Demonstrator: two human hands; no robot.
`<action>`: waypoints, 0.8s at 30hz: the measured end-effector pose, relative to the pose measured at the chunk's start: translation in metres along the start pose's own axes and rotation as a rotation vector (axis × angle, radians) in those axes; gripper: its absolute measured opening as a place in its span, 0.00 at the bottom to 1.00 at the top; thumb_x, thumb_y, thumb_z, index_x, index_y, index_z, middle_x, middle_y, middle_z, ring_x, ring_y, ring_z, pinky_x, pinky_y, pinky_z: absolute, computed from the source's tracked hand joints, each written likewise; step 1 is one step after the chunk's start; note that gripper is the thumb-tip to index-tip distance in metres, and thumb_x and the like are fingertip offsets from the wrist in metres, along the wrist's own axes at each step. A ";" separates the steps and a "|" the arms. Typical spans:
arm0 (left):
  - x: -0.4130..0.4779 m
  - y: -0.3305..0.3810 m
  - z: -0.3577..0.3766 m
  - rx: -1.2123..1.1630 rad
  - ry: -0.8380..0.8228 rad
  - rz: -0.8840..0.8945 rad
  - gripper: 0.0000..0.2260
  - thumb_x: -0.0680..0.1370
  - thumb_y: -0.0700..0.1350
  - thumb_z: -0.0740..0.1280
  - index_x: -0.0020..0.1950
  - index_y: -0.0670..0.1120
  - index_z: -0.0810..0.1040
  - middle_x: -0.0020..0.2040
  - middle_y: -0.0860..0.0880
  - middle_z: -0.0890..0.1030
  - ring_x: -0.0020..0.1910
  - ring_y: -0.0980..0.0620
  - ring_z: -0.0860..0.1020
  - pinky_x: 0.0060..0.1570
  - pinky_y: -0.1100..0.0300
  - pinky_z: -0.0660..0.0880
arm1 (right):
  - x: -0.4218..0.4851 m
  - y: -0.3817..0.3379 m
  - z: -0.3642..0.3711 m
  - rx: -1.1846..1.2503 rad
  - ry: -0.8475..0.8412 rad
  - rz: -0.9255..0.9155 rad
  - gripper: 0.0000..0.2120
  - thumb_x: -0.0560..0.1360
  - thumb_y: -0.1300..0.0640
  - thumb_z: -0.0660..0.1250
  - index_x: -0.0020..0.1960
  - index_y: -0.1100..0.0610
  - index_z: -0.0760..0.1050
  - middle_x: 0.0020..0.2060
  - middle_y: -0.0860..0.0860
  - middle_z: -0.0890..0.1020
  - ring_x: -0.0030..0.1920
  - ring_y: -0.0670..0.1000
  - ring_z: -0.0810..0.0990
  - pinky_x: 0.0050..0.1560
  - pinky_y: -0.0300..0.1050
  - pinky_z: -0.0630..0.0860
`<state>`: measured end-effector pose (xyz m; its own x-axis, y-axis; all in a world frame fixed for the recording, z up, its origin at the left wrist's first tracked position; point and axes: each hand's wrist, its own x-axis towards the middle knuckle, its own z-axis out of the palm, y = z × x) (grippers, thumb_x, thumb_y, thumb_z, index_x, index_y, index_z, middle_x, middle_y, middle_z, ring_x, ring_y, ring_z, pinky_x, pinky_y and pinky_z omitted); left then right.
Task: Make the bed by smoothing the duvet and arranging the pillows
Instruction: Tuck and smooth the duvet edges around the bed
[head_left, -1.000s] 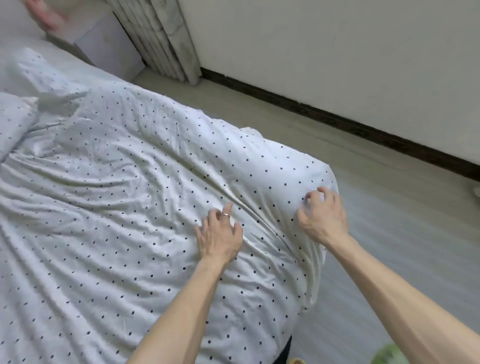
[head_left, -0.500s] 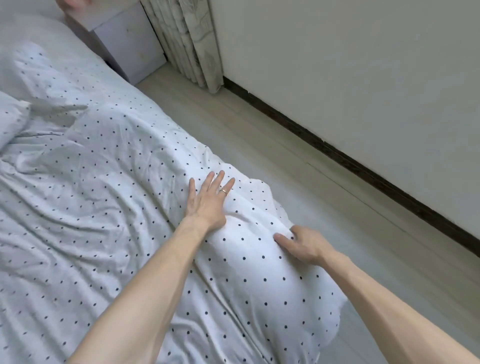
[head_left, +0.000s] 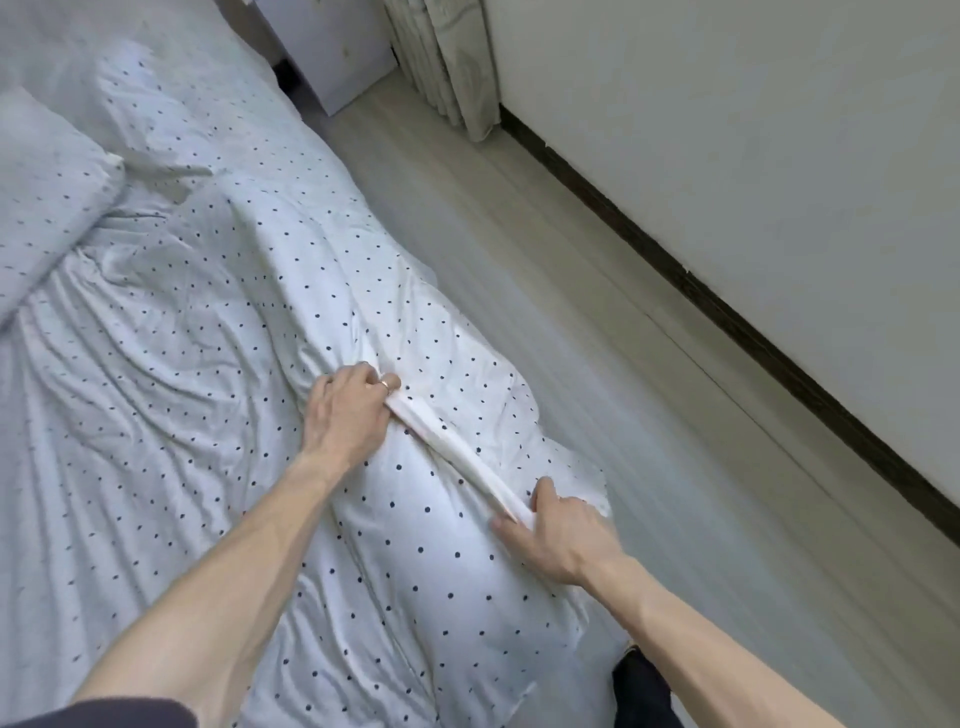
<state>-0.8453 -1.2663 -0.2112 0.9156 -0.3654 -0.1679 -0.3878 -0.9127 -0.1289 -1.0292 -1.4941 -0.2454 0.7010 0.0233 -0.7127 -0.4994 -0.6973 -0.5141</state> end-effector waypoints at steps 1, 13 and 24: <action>-0.011 0.008 -0.004 -0.072 -0.039 -0.220 0.20 0.76 0.51 0.67 0.68 0.55 0.73 0.67 0.44 0.71 0.69 0.40 0.69 0.65 0.40 0.64 | -0.005 0.009 0.003 -0.026 -0.139 -0.021 0.29 0.71 0.27 0.60 0.52 0.53 0.70 0.43 0.51 0.80 0.43 0.56 0.78 0.43 0.50 0.73; -0.108 0.092 -0.014 -0.301 -0.289 -0.735 0.24 0.85 0.57 0.49 0.58 0.40 0.76 0.57 0.36 0.81 0.57 0.35 0.78 0.52 0.48 0.72 | -0.025 0.000 0.011 0.366 -0.282 -0.074 0.41 0.68 0.31 0.72 0.70 0.55 0.67 0.62 0.51 0.78 0.63 0.56 0.77 0.59 0.47 0.73; -0.100 0.118 -0.018 -0.810 -0.035 -0.515 0.14 0.82 0.48 0.60 0.67 0.50 0.75 0.65 0.49 0.79 0.66 0.46 0.74 0.64 0.54 0.70 | -0.017 0.046 -0.035 -0.013 0.248 0.114 0.07 0.80 0.49 0.61 0.51 0.52 0.74 0.53 0.57 0.82 0.56 0.62 0.79 0.52 0.53 0.75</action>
<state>-0.9806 -1.3405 -0.1919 0.9444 0.1095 -0.3101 0.2643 -0.8138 0.5176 -1.0462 -1.5515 -0.2406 0.7449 -0.2309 -0.6259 -0.5767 -0.6945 -0.4302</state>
